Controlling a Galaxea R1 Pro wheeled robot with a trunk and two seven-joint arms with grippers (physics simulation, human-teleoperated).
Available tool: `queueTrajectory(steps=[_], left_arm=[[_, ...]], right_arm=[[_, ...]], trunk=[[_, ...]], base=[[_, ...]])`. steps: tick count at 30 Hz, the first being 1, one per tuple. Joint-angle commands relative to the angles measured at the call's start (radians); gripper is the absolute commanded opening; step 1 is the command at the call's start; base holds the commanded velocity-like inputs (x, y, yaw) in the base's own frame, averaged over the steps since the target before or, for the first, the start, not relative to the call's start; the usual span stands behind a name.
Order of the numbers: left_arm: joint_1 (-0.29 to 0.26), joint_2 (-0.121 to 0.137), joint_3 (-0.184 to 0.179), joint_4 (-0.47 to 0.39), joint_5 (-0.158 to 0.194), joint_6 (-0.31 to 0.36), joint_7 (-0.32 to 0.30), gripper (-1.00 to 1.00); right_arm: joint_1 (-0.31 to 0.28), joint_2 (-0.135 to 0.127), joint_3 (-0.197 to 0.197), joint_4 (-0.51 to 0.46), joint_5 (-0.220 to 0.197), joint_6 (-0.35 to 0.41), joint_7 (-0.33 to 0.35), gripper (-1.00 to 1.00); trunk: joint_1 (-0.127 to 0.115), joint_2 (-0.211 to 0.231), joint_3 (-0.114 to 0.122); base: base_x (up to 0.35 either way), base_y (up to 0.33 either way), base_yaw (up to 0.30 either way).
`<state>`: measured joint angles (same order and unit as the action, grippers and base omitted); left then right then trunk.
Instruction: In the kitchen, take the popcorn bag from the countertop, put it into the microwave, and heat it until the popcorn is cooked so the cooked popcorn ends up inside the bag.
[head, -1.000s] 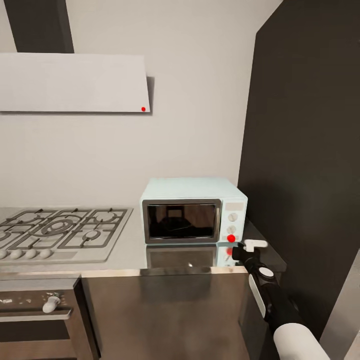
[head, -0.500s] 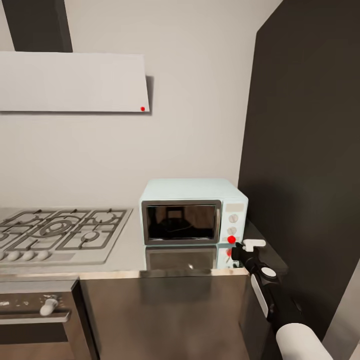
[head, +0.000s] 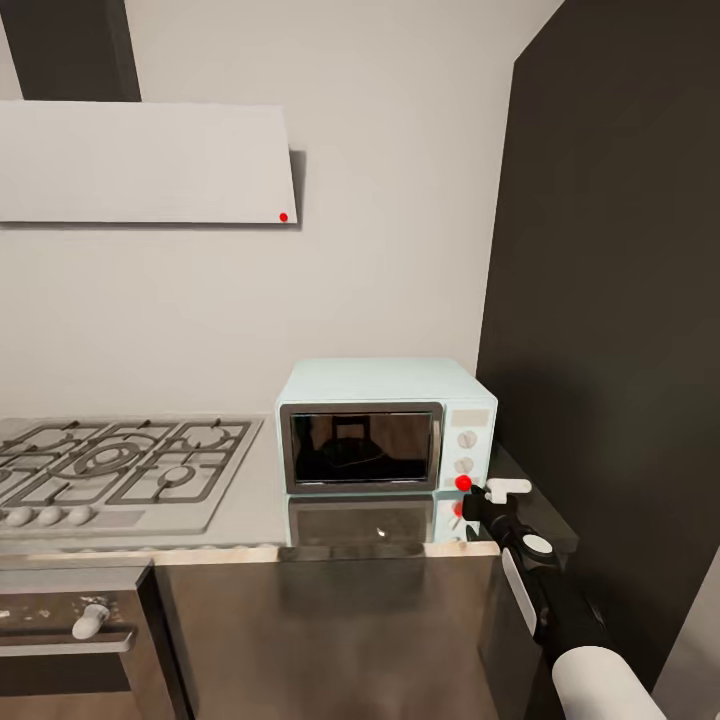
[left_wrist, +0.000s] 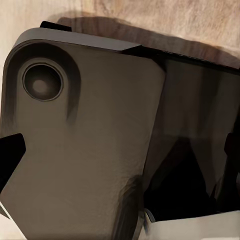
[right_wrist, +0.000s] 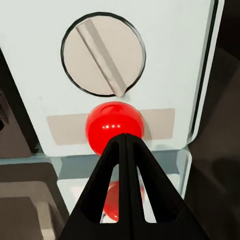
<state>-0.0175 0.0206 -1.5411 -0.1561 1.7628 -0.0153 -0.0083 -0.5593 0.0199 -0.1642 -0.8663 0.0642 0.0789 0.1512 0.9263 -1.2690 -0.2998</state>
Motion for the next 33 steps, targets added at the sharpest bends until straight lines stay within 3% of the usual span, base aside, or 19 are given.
queueTrajectory(steps=[1,11,17,20,33], left_arm=[[-0.001,0.001,-0.008,-0.002,0.01,-0.002,-0.001,1.0],[-0.001,0.001,-0.008,-0.002,0.01,-0.002,-0.001,1.0],[-0.001,0.001,-0.008,-0.002,0.01,-0.002,-0.001,1.0],[-0.001,0.001,-0.008,-0.002,0.01,-0.002,-0.001,1.0],[-0.001,0.001,-0.008,-0.002,0.01,-0.002,-0.001,1.0]], right_arm=[[-0.001,0.002,-0.006,-0.002,0.007,0.005,0.015,-1.0],[-0.001,0.002,-0.006,0.0,0.008,0.005,0.025,-1.0],[-0.001,0.002,-0.006,0.001,0.007,0.005,0.021,-1.0],[-0.001,0.002,-0.006,0.067,0.012,0.005,0.018,-1.0],[-0.001,0.002,-0.006,0.073,0.014,0.0,0.027,-1.0]], trunk=[[0.0,-0.001,-0.001],[0.0,-0.001,-0.001],[0.0,-0.001,-0.001],[0.0,-0.001,-0.001],[0.0,-0.001,-0.001]], base=[[0.0,0.0,0.0],[0.151,0.0,0.0],[0.005,0.0,0.0],[0.0,0.0,0.0],[-0.061,0.0,0.0]])
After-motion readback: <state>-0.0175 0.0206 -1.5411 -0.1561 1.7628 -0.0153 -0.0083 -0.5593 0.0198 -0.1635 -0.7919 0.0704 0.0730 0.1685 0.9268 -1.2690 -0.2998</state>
